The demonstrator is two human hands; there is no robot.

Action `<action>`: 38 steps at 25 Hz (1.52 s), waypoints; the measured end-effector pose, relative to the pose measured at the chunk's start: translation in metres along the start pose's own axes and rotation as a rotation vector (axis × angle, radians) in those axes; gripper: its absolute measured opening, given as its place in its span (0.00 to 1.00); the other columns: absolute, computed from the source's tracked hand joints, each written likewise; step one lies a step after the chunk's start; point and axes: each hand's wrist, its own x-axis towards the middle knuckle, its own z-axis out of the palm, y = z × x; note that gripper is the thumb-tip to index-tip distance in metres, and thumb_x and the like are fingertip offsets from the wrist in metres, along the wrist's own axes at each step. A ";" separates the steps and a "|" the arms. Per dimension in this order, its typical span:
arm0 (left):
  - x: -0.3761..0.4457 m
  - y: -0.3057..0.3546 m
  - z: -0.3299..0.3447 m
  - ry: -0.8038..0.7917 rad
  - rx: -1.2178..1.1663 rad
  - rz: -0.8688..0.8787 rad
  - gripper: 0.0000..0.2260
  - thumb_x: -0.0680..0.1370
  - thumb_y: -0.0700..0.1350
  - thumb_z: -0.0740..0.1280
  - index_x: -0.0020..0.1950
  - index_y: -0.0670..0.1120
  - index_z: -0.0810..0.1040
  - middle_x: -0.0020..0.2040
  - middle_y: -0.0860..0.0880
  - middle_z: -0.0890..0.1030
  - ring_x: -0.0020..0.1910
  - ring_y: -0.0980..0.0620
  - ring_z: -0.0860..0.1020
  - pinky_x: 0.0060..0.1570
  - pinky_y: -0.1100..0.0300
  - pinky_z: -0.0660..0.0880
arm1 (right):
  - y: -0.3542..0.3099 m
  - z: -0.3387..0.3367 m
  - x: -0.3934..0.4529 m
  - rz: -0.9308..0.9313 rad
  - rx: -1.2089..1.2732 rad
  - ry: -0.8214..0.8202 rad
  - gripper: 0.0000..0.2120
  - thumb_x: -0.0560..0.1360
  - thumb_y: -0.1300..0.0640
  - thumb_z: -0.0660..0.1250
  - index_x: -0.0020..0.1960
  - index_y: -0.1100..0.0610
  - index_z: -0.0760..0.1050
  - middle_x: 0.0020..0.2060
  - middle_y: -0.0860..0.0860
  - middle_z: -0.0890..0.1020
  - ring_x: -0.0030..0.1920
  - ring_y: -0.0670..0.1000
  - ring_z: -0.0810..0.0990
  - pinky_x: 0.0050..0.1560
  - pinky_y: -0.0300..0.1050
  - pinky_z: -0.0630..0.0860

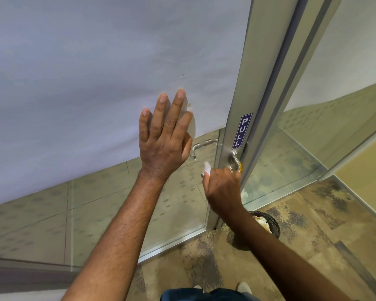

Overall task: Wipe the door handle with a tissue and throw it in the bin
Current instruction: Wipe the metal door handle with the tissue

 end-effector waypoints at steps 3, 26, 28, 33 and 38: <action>-0.001 -0.002 -0.001 0.002 0.004 0.000 0.17 0.78 0.42 0.66 0.67 0.49 0.77 0.80 0.46 0.68 0.81 0.41 0.58 0.84 0.45 0.46 | -0.002 0.016 -0.022 -0.006 0.066 -0.059 0.12 0.82 0.60 0.56 0.62 0.55 0.74 0.51 0.54 0.77 0.53 0.57 0.76 0.54 0.52 0.68; -0.002 -0.001 0.002 -0.003 0.000 -0.016 0.16 0.80 0.44 0.64 0.68 0.49 0.76 0.86 0.51 0.57 0.87 0.47 0.48 0.85 0.46 0.43 | 0.032 0.014 -0.023 -0.032 0.145 -0.054 0.17 0.86 0.48 0.48 0.65 0.51 0.71 0.54 0.51 0.81 0.58 0.56 0.78 0.56 0.55 0.70; -0.003 -0.001 0.002 -0.017 -0.001 -0.019 0.16 0.81 0.44 0.63 0.69 0.49 0.76 0.85 0.49 0.61 0.87 0.47 0.48 0.85 0.46 0.43 | 0.038 0.016 -0.030 0.002 0.211 -0.066 0.17 0.86 0.48 0.50 0.69 0.51 0.71 0.62 0.51 0.80 0.68 0.55 0.75 0.63 0.57 0.69; -0.002 -0.002 0.002 -0.004 -0.005 -0.019 0.16 0.81 0.44 0.63 0.68 0.50 0.77 0.86 0.51 0.57 0.87 0.47 0.49 0.85 0.46 0.43 | 0.039 0.016 -0.037 0.303 0.479 0.037 0.20 0.86 0.49 0.53 0.75 0.51 0.71 0.75 0.51 0.72 0.79 0.51 0.66 0.77 0.45 0.53; -0.002 -0.001 0.002 0.002 -0.007 -0.024 0.16 0.80 0.44 0.64 0.68 0.50 0.77 0.86 0.51 0.59 0.86 0.48 0.49 0.85 0.46 0.44 | 0.038 0.004 -0.012 0.757 0.884 0.143 0.12 0.84 0.54 0.64 0.66 0.55 0.77 0.66 0.55 0.77 0.59 0.38 0.77 0.59 0.28 0.75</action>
